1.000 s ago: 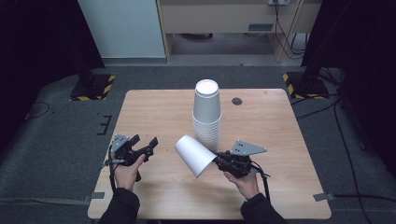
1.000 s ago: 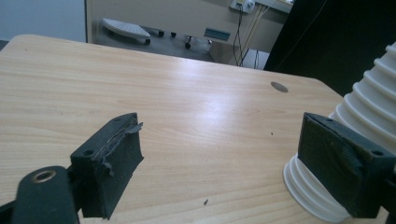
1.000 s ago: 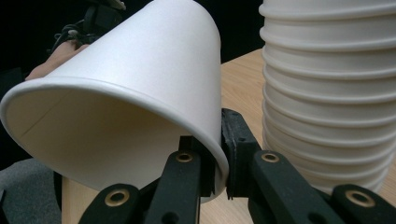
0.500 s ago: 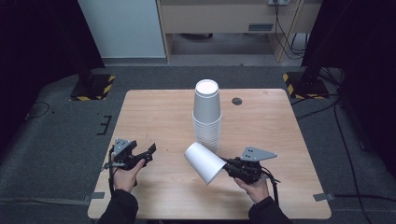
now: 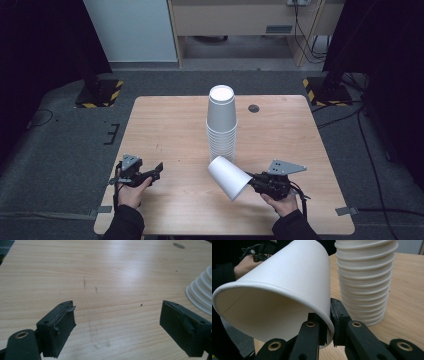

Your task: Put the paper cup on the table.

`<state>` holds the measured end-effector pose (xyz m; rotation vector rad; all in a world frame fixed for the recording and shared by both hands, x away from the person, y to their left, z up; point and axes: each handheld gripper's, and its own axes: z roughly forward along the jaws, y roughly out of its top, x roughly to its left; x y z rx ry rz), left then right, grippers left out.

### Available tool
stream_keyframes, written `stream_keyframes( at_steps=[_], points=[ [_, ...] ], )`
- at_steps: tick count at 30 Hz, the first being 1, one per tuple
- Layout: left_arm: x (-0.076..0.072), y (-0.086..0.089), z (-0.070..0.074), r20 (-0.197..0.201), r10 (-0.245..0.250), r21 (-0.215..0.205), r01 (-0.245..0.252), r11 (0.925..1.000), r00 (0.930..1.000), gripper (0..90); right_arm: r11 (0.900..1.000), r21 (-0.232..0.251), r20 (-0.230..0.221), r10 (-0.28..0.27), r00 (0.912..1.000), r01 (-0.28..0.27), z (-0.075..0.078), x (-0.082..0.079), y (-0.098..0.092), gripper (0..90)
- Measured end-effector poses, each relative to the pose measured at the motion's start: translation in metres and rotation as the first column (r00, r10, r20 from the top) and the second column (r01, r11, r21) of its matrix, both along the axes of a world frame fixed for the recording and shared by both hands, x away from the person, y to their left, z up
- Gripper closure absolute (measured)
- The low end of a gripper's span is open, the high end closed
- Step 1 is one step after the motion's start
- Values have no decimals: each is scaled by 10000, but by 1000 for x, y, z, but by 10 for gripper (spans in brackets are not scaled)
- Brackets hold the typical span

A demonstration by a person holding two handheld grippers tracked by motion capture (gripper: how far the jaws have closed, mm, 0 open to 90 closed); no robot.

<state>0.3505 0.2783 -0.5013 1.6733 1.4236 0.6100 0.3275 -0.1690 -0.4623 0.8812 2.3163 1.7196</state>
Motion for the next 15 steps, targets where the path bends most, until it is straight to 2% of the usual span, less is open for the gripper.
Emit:
stream_keyframes(
  at_steps=[7,15],
  points=[
    [1,5,-4,-111,221,114,-220,9997,9997,121,9997,-198,-198,-154,9997,150,0,-4,-17,848],
    [3,0,-8,-307,73,461,-59,9989,9995,121,9981,-231,-395,-584,9975,576,-1,-8,-38,848]
  ],
)
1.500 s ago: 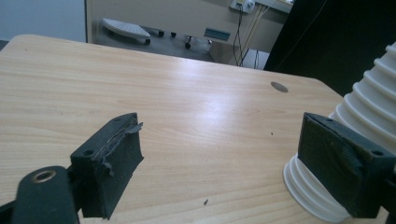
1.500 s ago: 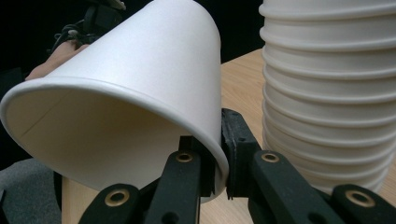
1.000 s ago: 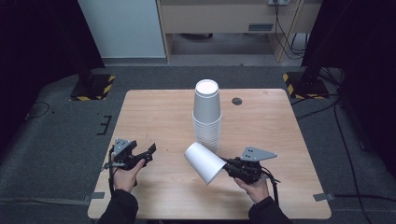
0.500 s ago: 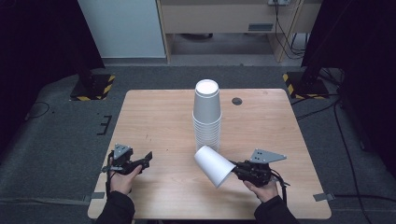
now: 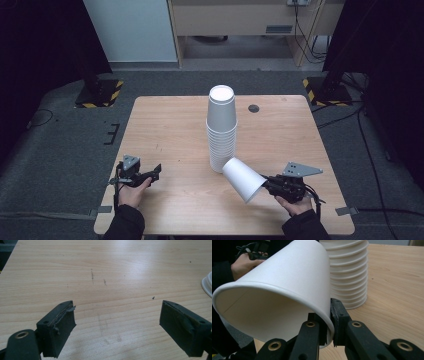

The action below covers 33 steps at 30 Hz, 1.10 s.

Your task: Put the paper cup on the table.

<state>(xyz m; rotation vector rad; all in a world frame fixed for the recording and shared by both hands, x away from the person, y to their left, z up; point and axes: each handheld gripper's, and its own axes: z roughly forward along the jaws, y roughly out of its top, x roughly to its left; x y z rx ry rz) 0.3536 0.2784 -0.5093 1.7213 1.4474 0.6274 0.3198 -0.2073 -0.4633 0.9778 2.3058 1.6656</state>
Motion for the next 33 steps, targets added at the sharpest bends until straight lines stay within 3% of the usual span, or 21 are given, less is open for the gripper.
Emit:
stream_keyframes(
  at_steps=[8,14,23,29,33],
  points=[
    [1,1,-2,-131,26,179,-24,9998,9999,121,9984,-127,-73,-548,9985,547,-1,-3,-19,848],
    [2,-1,-6,-269,-57,352,67,9994,9996,121,9887,-72,-323,-1500,9882,1498,-1,-2,-34,847],
    [4,-6,-9,-416,-243,786,275,9965,9988,119,9574,-277,-836,-2887,9538,2874,-4,4,-44,846],
    [4,-6,-10,-473,-260,896,301,9955,9985,118,9390,-529,-1021,-3436,9336,3398,-1,8,-50,847],
    [5,-7,-11,-524,-295,933,343,9950,9982,118,9194,-916,-1262,-3917,9114,3824,3,11,-54,848]
  ],
)
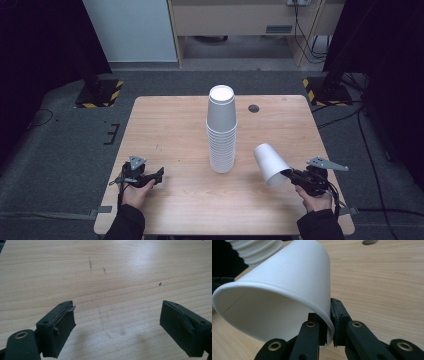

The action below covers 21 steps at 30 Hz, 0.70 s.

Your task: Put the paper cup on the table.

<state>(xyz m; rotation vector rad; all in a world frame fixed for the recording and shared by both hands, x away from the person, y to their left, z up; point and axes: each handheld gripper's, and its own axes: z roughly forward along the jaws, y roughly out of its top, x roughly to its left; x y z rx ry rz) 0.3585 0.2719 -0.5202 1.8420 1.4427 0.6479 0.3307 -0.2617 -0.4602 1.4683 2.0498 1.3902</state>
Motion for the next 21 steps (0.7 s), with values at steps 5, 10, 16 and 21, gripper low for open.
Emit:
stream_keyframes(
  at_steps=[5,10,16,21],
  points=[
    [1,-2,-1,-14,-74,75,74,9999,10000,116,9992,-122,-327,-379,9987,375,5,1,-5,848],
    [1,-4,-2,-70,-172,266,174,9995,9998,114,9977,-336,-777,-607,9951,582,8,4,-9,849],
    [3,-5,-4,-126,-254,398,258,9989,9996,113,9954,-485,-1421,-893,9858,832,12,8,-13,848],
    [3,-5,-5,-162,-266,444,273,9986,9995,113,9878,-1081,-1732,-1298,9763,1122,15,12,-15,848]
  ],
)
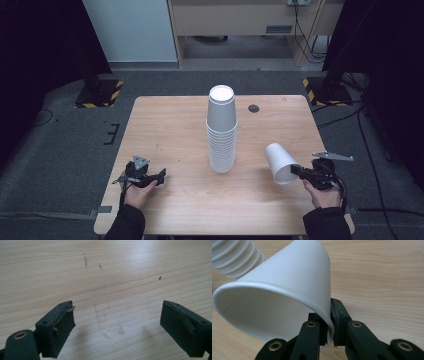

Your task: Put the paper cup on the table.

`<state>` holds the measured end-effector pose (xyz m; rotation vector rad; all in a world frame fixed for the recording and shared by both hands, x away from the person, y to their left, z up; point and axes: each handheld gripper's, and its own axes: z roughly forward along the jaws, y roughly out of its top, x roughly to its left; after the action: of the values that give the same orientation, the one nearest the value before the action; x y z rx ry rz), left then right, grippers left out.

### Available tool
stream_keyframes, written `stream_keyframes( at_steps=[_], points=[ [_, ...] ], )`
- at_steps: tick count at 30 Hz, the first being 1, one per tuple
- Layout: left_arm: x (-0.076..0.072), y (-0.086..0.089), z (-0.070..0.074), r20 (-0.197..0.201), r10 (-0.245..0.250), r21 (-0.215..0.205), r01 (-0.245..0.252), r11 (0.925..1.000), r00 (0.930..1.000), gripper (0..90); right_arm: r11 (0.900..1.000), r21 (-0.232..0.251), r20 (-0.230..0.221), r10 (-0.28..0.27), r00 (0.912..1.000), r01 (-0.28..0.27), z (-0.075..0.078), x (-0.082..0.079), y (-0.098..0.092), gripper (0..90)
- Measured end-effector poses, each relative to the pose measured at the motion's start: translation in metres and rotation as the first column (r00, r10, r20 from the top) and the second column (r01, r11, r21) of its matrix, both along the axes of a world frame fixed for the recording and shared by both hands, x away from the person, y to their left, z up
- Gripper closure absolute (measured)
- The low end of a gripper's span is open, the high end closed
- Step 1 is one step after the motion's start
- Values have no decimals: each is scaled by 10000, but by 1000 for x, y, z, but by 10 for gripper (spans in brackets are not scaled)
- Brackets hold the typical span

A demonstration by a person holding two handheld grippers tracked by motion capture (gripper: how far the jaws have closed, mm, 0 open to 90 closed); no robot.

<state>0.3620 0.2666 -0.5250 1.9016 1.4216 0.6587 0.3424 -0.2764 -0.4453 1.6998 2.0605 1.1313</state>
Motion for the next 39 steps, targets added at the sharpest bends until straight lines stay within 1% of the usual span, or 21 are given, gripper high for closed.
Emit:
stream_keyframes(
  at_steps=[5,7,10,13,16,17,18,19,22,24,26,30,32,35,38,39],
  points=[
    [1,0,-1,-51,-37,97,37,9999,10000,111,9994,-340,-352,-71,9994,59,2,2,0,849],
    [1,0,-2,-102,-71,155,73,9999,9999,111,9990,-433,-599,-124,9981,98,4,3,-1,849],
    [1,0,-3,-117,-58,153,59,9999,9999,109,9983,-590,-773,-74,9970,28,5,5,-2,849],
    [2,0,-3,-199,-69,155,72,9999,9998,108,9971,-763,-1041,-10,9946,-70,8,6,-1,849],
    [2,0,-4,-229,-92,163,95,9998,9997,108,9951,-941,-1167,203,9930,-314,11,9,-1,849],
    [2,0,-4,-249,-90,167,94,9998,9996,108,9953,-921,-1263,194,9918,-312,12,9,-1,850],
    [2,0,-4,-278,-93,174,98,9998,9996,108,9945,-980,-1283,244,9914,-371,13,10,-1,849],
    [2,0,-4,-295,-101,184,106,9998,9995,107,9947,-978,-1305,188,9913,-318,14,11,-1,849],
    [3,1,-5,-328,-116,201,122,9997,9994,106,9924,-1179,-1422,175,9897,-344,17,13,-2,850],
    [3,1,-6,-367,-131,233,140,9996,9992,105,9907,-1293,-1578,227,9872,-434,19,15,-2,850],
    [3,1,-6,-399,-140,234,149,9996,9991,105,9907,-1260,-1822,274,9829,-509,21,18,-2,849],
    [3,1,-7,-459,-147,261,159,9995,9988,104,9890,-1338,-2102,336,9771,-628,24,23,-3,850],
    [3,1,-7,-512,-166,290,181,9994,9986,104,9870,-1394,-2352,450,9709,-795,26,27,-4,850],
    [3,1,-8,-564,-174,298,191,9994,9983,104,9841,-1560,-2513,435,9669,-848,30,31,-4,850],
    [4,1,-9,-624,-193,316,213,9993,9979,102,9808,-1595,-2713,661,9602,-1126,33,36,-5,849],
    [4,1,-9,-644,-196,321,217,9993,9977,102,9809,-1600,-2847,617,9566,-1108,34,37,-4,849]
  ],
)
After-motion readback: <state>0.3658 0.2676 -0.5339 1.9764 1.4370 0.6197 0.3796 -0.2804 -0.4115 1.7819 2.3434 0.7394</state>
